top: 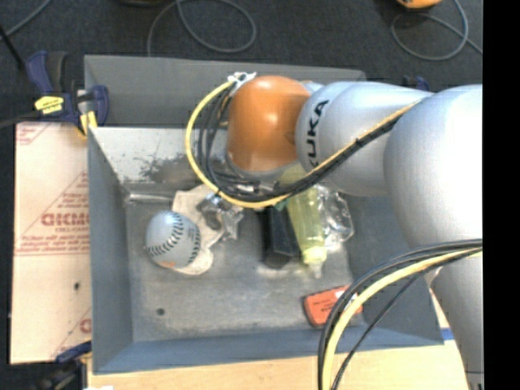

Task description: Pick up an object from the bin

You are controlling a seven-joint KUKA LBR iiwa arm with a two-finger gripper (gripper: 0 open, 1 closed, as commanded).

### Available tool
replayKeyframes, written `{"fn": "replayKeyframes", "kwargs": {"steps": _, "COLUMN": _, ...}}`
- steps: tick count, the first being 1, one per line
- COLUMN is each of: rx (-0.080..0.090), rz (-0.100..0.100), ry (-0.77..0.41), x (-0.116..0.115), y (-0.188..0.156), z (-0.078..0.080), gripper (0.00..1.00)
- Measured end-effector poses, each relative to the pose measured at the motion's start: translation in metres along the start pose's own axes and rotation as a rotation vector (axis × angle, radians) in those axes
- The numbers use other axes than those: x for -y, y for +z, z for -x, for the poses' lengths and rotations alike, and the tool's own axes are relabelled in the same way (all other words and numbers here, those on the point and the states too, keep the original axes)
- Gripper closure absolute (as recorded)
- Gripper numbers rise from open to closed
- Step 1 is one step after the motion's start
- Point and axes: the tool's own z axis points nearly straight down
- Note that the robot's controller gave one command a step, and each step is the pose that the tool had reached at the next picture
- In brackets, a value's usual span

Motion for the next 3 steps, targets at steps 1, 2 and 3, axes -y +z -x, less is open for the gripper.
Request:
{"fn": "replayKeyframes", "kwargs": {"steps": 1, "rx": -0.001, "rz": 0.001, "ry": 0.000, "x": -0.001, "y": -0.003, "z": -0.001, "gripper": 1.00}}
{"fn": "replayKeyframes", "kwargs": {"steps": 2, "rx": -0.005, "rz": 0.004, "ry": 0.001, "x": -0.002, "y": -0.023, "z": -0.002, "gripper": 1.00}}
{"fn": "replayKeyframes", "kwargs": {"steps": 3, "rx": 0.002, "rz": 0.000, "ry": 0.002, "x": -0.001, "y": -0.042, "z": 0.000, "gripper": 1.00}}
